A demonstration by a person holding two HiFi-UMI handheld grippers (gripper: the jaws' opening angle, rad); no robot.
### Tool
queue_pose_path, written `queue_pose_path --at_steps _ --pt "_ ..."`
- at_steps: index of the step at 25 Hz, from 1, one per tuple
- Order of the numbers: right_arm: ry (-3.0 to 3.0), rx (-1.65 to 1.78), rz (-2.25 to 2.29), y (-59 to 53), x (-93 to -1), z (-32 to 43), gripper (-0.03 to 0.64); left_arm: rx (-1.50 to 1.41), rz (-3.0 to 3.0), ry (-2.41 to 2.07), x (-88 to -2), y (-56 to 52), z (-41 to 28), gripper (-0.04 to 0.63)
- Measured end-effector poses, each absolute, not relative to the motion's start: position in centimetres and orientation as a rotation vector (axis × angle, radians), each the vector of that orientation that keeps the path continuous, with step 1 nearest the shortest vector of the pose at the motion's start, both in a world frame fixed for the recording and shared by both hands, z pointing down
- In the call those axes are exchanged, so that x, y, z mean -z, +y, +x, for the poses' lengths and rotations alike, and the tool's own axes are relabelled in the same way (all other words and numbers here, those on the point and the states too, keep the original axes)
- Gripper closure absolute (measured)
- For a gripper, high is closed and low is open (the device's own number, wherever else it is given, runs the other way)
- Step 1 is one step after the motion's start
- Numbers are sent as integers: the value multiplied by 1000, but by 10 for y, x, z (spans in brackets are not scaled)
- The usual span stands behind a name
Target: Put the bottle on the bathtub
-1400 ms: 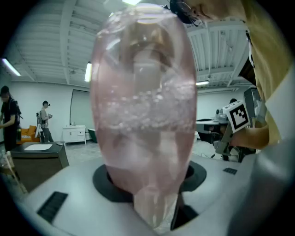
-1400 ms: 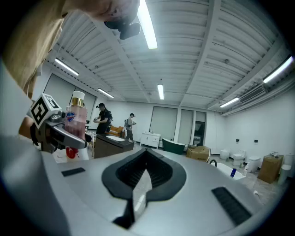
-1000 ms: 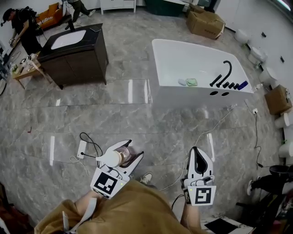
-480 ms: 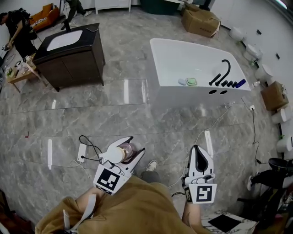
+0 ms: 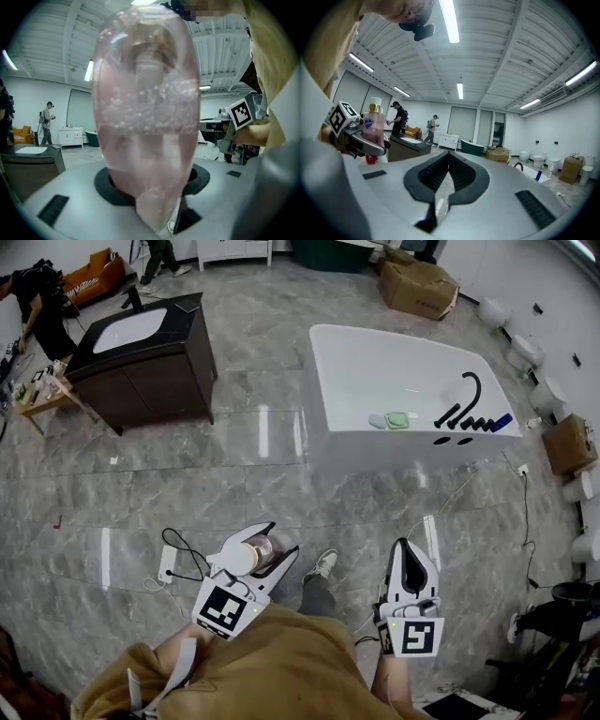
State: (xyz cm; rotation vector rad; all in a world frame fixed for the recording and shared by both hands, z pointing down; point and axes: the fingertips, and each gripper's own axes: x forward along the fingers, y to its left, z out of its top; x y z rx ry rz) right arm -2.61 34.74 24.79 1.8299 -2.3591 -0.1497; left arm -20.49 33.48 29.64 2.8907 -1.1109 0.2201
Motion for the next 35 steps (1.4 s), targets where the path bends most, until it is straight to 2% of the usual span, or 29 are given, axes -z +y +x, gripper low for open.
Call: queue_pose_path --at_steps 12,24,35 --pt "-2453 105 1726 190 -254 47 611 -269 2823 -1185 -295 194 -121 376" --pt "-2462 118 1716 84 -252 162 611 -325 2756 -1231 -297 86 -23 376" --pt "-2506 108 1661 48 -257 170 611 -329 2770 -1291 -293 42 -4 376"
